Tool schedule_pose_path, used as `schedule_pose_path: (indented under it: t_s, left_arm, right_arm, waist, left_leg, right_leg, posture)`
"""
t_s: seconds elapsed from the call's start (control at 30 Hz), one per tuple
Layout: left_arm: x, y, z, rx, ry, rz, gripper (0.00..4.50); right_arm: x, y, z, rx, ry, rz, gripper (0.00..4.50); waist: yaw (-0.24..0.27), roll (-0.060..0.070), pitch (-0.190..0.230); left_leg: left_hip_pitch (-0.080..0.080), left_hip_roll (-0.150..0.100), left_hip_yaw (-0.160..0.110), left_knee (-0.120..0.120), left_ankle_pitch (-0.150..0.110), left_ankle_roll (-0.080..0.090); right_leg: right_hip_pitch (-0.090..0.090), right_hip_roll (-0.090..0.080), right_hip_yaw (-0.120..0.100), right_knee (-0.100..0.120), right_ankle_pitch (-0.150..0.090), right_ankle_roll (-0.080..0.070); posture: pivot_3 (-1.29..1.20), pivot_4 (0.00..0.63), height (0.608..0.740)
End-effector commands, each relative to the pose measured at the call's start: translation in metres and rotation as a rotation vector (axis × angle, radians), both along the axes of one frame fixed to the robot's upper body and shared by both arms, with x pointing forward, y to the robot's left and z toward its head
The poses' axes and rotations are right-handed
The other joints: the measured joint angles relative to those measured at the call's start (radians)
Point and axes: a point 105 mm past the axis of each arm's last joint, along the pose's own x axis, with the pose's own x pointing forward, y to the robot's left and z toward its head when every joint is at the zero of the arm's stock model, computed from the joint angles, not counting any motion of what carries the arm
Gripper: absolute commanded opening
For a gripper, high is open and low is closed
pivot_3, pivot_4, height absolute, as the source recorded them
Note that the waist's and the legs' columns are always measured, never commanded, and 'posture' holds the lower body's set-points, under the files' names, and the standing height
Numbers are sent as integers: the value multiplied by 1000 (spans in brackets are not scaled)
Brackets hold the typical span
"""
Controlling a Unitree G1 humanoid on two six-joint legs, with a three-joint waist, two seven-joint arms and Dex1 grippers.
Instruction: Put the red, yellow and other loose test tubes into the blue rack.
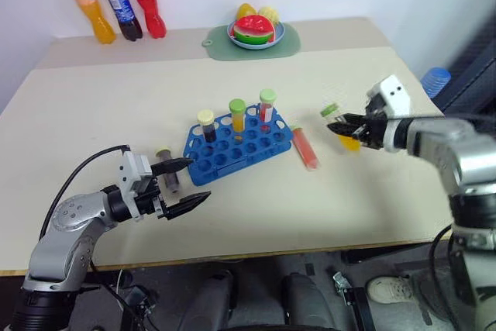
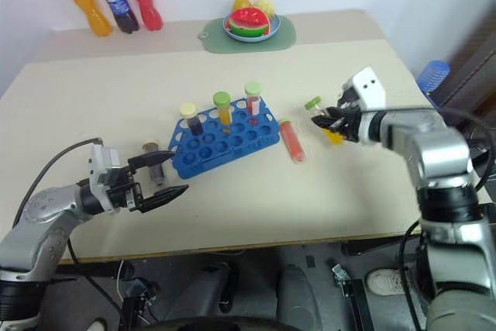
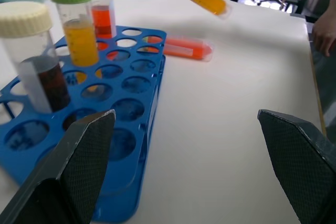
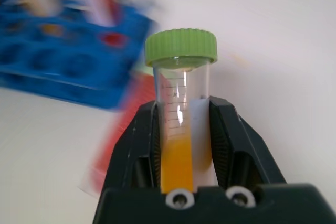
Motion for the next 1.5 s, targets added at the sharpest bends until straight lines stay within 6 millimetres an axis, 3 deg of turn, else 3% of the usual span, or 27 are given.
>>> schedule_pose_path:
  t_s: [0.03, 0.2, 0.37, 0.5, 0.6, 0.8, 0.9, 1.13, 1.5]
  left_arm:
    - [0, -4, 5, 3, -21, -15, 4500]
    - [0, -8, 6, -2, -21, -17, 4500]
    - [-5, -6, 4, -3, -16, -1, 4500]
    - [-8, -6, 2, -6, -9, 13, 4500]
    - [-11, -5, 1, -5, -7, 26, 4500]
    - [-13, -3, 0, -5, -4, 47, 4500]
    - [-13, -3, -1, -8, -3, 49, 4500]
    - [-7, -6, 0, -14, -9, 44, 4500]
    - [-9, -7, 1, -21, -10, 45, 4500]
  right_arm:
    - [1, 2, -5, -4, 152, 11, 801]
    - [16, -3, -32, -77, 287, -15, 801]
    - [32, -3, -42, -106, 316, -23, 801]
    - [41, -8, -46, -132, 317, -47, 2664]
    - [47, -12, -37, -180, 275, -65, 4096]
    - [43, 8, 19, -81, 183, -6, 4096]
    - [27, 24, 27, -34, 213, 55, 4096]
    - [4, 53, 12, 38, 298, 101, 4096]
    - [4, 74, -22, 80, 359, 49, 4096]
  waist:
    - [-9, 0, 0]
    - [-13, 0, 0]
    - [-14, 0, 0]
    - [-14, 0, 0]
    - [-11, 0, 0]
    - [-11, 1, 1]
    - [-11, 1, 1]
    - [-8, 1, 1]
    - [-11, 1, 1]
  left_leg:
    - [0, 0, 0, 0, 0, 0]
    - [-1, 0, 1, 0, 0, 0]
    - [-1, 0, 1, 1, 0, 0]
    - [-1, 0, 1, 0, 0, 0]
    - [-1, 0, 1, 1, 0, 0]
    - [-2, -1, 1, 1, 0, 0]
    - [-4, 0, 0, 0, 0, 0]
    - [-4, -1, 0, 1, 0, 0]
    - [-4, -1, 0, 1, 0, 0]
  right_leg:
    - [0, 0, 0, 0, 0, 0]
    - [0, 0, 0, -1, 0, 0]
    - [-1, 0, 0, 0, 0, 0]
    - [-1, 0, 0, 0, 0, 0]
    - [-1, 0, 0, 0, 0, 0]
    - [-2, 0, 0, 0, 0, 0]
    - [-4, 0, 0, 1, 0, 0]
    - [-4, 0, 0, 1, 0, 0]
    - [-4, 0, 0, 1, 0, 0]
  posture:
    - [0, 150, 740]
    - [0, 150, 740]
    - [0, 150, 740]
    - [0, 150, 740]
    - [0, 150, 740]
    - [0, 150, 740]
    - [0, 150, 740]
    - [0, 150, 740]
    - [0, 150, 740]
